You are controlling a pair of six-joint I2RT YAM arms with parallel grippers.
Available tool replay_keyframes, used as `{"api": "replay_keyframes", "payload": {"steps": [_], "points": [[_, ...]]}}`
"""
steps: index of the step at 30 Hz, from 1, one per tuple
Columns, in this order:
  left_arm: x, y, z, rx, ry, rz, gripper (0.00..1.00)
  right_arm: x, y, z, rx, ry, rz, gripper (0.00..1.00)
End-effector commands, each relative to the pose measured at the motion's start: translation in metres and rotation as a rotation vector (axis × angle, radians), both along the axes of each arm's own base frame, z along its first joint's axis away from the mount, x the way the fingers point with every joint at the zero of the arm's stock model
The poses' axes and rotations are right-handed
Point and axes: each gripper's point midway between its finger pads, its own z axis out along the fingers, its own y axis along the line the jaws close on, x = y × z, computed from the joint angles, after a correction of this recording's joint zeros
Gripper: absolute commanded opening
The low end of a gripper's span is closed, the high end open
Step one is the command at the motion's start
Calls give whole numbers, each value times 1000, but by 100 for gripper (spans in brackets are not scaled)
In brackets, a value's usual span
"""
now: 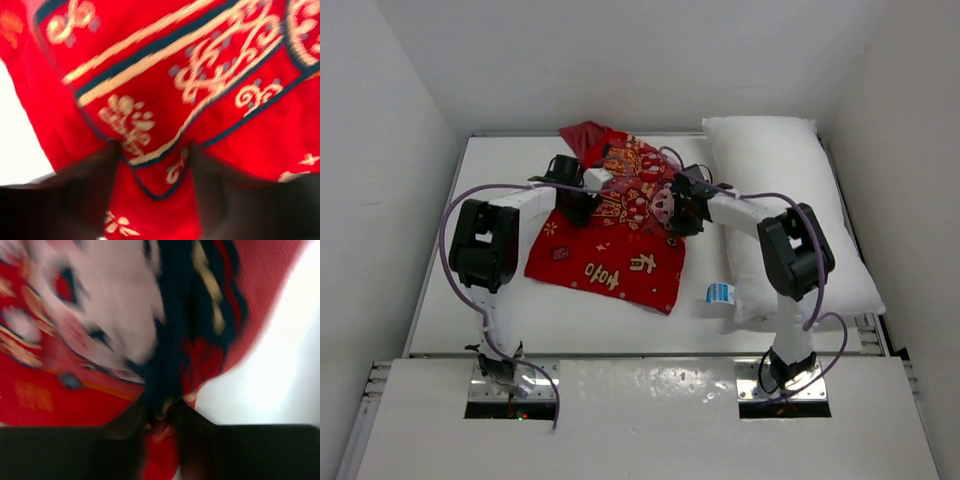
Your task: Put the pillow into the pillowcase
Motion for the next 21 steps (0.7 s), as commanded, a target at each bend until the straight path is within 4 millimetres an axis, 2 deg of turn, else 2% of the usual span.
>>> {"api": "replay_keyframes", "payload": {"steps": [1, 2, 3, 4, 5, 6, 7, 8, 9, 10, 11, 12, 13, 14, 15, 16, 17, 18, 19, 21], "points": [[18, 20, 20, 19, -78, 23, 35, 61, 33, 39, 94, -150, 15, 13], [6, 24, 17, 23, -31, 14, 13, 67, 37, 40, 98, -141, 22, 4], [-2, 30, 20, 20, -17, 26, 0, 91, 51, 52, 118, -184, 29, 0], [-7, 45, 22, 14, -5, 61, 0, 99, 64, 61, 142, -200, 59, 0], [-14, 54, 37, 3, -24, 67, 0, 116, 86, 91, 203, -260, 100, 0], [-31, 78, 30, -9, 5, 105, 0, 117, 106, 85, 217, -268, 151, 0], [-41, 89, 32, -14, 8, 126, 0, 121, 121, 97, 245, -298, 189, 0], [-51, 107, 48, -18, -23, 159, 0, 123, 142, 116, 291, -343, 245, 0], [-71, 128, 40, -16, 10, 209, 0, 112, 166, 119, 303, -361, 320, 0], [-90, 135, 37, 2, 49, 194, 0, 110, 180, 130, 324, -402, 361, 0], [-106, 141, 43, 11, 44, 193, 0, 103, 192, 137, 342, -419, 409, 0], [-117, 146, 45, 15, 55, 192, 0, 94, 203, 141, 340, -438, 458, 4], [-130, 146, 46, 19, 72, 175, 2, 90, 206, 153, 347, -464, 479, 12], [-137, 143, 56, 9, 47, 166, 30, 86, 206, 156, 345, -467, 493, 46], [-140, 140, 61, 2, 36, 152, 49, 84, 200, 169, 337, -490, 509, 70], [-140, 137, 73, -4, 1, 148, 97, 83, 195, 172, 323, -489, 516, 98], [-133, 129, 86, -12, -42, 127, 100, 91, 177, 177, 284, -503, 485, 99], [-124, 122, 99, -21, -92, 122, 100, 91, 161, 190, 260, -506, 454, 99], [-112, 115, 122, -25, -163, 99, 100, 90, 146, 186, 231, -491, 422, 99], [-102, 78, 144, -39, -213, -16, 100, 99, 100, 188, 178, -480, 303, 99]]}}
